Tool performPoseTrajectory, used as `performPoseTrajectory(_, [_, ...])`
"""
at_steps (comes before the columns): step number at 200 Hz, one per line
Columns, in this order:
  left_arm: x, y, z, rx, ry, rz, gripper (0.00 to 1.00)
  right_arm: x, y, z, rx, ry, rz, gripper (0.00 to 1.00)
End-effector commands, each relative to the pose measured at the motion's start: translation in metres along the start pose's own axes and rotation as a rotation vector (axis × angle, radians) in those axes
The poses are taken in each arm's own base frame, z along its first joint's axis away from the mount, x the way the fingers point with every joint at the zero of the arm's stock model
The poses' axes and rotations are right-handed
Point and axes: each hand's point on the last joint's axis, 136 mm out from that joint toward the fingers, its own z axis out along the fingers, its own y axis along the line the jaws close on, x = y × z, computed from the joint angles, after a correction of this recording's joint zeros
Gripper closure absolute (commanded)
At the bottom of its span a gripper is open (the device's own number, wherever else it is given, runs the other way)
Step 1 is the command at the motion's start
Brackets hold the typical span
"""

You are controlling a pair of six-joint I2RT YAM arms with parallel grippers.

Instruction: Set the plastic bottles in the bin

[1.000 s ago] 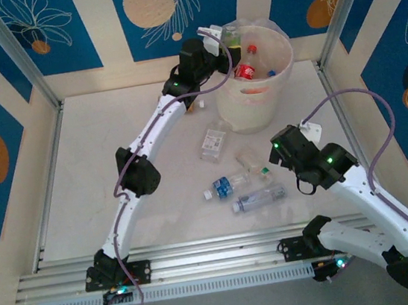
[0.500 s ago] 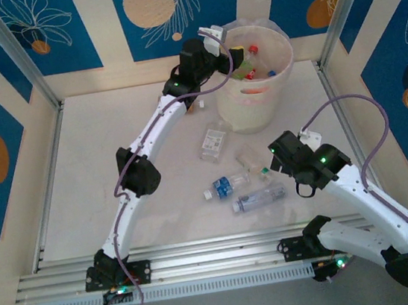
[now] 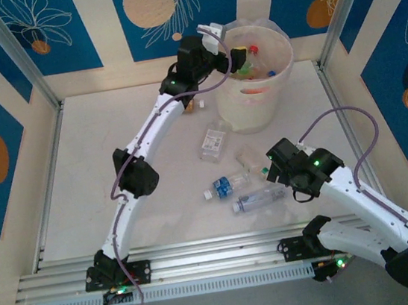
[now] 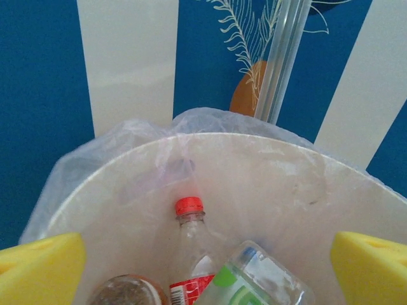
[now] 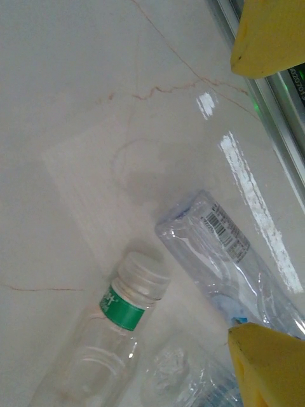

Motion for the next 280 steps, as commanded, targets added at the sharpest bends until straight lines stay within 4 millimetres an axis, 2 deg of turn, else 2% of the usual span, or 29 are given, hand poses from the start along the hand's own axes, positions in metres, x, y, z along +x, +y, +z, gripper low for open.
performPoseTrajectory(1, [-0.076,-0.02,-0.049,0.002,-0.085,0.047,0.0,0.005,0.009,0.001,-0.053,0.028,0.035,0.01])
performPoseTrajectory(42, [-0.085,-0.023,-0.087,-0.032,-0.003,0.058,0.01,0.001,0.02,0.002,-0.074,0.026,-0.011,0.01])
performPoseTrajectory(64, [-0.087,-0.023,-0.115,-0.065,0.002,0.084,0.01,-0.001,0.025,0.004,-0.072,0.026,-0.029,0.01])
performPoseTrajectory(92, [-0.075,-0.022,-0.161,-0.109,-0.013,0.144,0.01,-0.007,0.032,0.005,-0.079,0.015,-0.052,0.01])
performPoseTrajectory(108, [-0.058,-0.023,-0.187,-0.121,0.004,0.179,0.01,-0.01,0.038,0.006,-0.087,0.014,-0.071,0.01])
performPoseTrajectory(122, [-0.032,-0.024,-0.207,-0.119,0.039,0.187,0.0,-0.013,0.043,0.007,-0.088,0.014,-0.087,0.01])
performPoseTrajectory(140, [0.006,-0.035,-0.227,-0.063,0.096,0.175,0.01,-0.018,0.047,0.007,-0.084,0.008,-0.102,0.01])
performPoseTrajectory(179, [0.107,-0.064,-0.25,0.058,0.343,0.158,0.0,-0.029,0.052,0.007,-0.089,-0.008,-0.1,0.01])
performPoseTrajectory(202, [0.154,-0.087,-0.253,0.13,0.496,0.163,0.01,-0.031,0.05,0.009,-0.079,-0.005,-0.089,0.01])
performPoseTrajectory(224, [0.195,-0.105,-0.249,0.183,0.63,0.154,0.05,-0.031,0.045,0.012,-0.065,0.004,-0.066,0.01])
performPoseTrajectory(254, [0.245,-0.117,-0.245,0.209,0.747,0.183,0.06,-0.031,0.041,0.016,-0.062,0.018,-0.043,0.01])
performPoseTrajectory(280, [0.278,-0.122,-0.238,0.226,0.832,0.223,0.06,-0.033,0.04,0.017,-0.066,0.026,-0.039,0.01])
